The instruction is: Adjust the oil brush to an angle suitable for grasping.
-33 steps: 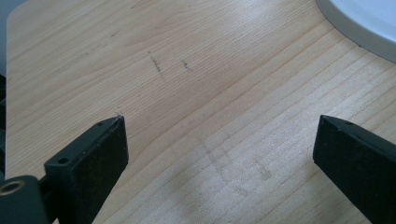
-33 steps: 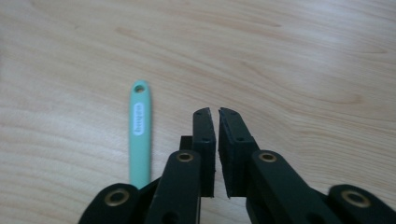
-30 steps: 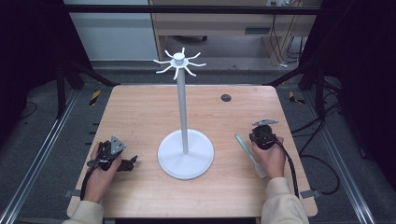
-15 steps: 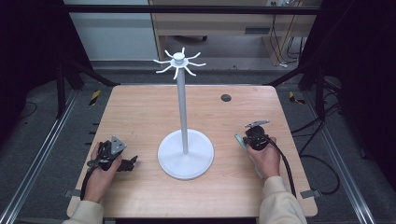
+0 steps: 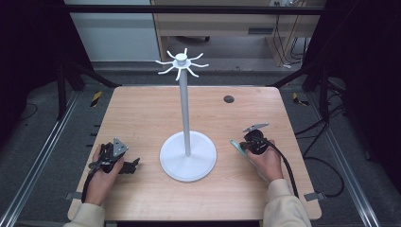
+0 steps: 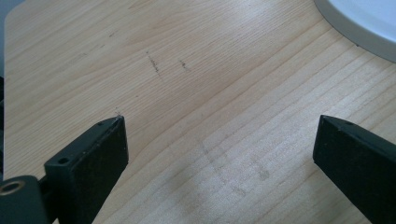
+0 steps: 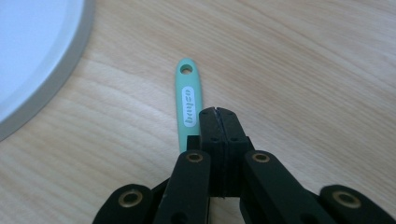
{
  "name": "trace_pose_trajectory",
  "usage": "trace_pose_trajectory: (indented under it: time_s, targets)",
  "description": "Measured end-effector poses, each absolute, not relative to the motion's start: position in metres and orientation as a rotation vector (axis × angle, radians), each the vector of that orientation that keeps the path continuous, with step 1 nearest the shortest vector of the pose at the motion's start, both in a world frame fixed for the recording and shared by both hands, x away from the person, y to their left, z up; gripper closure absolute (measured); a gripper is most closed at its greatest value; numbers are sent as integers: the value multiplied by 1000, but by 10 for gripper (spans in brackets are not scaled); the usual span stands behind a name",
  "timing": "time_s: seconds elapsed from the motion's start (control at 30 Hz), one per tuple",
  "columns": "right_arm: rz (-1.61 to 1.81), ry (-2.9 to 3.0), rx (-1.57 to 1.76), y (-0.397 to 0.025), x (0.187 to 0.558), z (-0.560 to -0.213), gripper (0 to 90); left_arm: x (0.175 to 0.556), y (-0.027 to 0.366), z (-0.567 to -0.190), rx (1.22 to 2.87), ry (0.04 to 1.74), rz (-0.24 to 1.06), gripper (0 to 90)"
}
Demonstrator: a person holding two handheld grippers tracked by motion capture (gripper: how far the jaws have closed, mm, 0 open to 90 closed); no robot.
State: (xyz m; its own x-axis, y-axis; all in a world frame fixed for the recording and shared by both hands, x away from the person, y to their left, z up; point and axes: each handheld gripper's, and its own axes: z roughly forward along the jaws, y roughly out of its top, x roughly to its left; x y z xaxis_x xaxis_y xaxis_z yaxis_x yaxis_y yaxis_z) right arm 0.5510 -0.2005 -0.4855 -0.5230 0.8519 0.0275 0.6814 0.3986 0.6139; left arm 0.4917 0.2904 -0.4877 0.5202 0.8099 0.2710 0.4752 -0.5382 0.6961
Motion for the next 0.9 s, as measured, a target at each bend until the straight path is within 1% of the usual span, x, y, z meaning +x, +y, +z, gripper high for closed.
trace_pose_trajectory:
  time_s: [0.33, 0.47, 0.57, 0.9]
  targets:
    - [809, 2474, 1238, -182, 540, -483, 900, 492, 290, -488, 2211, 1041, 796, 28]
    - [794, 2462, 1202, -178, 537, -476, 900, 491, 291, -487, 2214, 1040, 795, 28]
    - [797, 2452, 1180, -178, 533, -470, 900, 491, 291, -487, 2224, 1039, 798, 28]
    - [642, 2514, 1151, -192, 511, -451, 897, 491, 291, -487, 2227, 1041, 802, 28]
